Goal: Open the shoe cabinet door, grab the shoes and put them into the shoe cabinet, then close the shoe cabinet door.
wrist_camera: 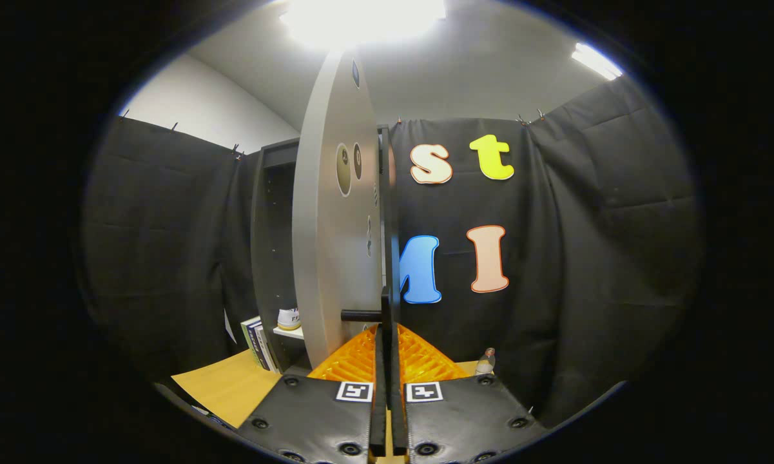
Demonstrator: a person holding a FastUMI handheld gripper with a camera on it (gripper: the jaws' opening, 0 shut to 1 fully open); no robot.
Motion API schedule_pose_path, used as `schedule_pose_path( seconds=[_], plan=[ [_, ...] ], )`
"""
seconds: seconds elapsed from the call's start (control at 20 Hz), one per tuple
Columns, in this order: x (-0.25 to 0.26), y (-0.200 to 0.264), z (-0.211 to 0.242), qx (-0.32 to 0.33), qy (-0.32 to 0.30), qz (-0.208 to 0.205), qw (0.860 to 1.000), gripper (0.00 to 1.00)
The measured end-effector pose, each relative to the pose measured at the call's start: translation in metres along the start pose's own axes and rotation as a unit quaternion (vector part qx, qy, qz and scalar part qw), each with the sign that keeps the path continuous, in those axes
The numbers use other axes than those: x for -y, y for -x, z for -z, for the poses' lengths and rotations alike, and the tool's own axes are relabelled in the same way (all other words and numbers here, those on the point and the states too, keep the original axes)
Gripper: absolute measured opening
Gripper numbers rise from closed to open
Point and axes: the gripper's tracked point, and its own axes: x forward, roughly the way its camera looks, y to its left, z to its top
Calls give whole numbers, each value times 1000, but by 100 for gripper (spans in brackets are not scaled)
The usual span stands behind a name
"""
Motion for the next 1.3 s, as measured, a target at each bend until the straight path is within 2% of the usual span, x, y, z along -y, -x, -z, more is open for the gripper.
schedule_pose_path(
  seconds=[0.05,0.25,0.45,0.55,0.8,1.1,1.3],
  plan=[
    [4,4,3,-4,8,15,1000,5],
    [-1,32,5,-12,-17,32,999,5],
    [-17,73,17,-18,1,25,1000,10],
    [-36,84,27,-28,16,19,999,32],
    [-97,94,61,-65,8,16,998,87],
    [-171,78,110,-112,-5,17,994,90],
    [-221,63,179,-181,-17,-11,983,94]
  ],
)
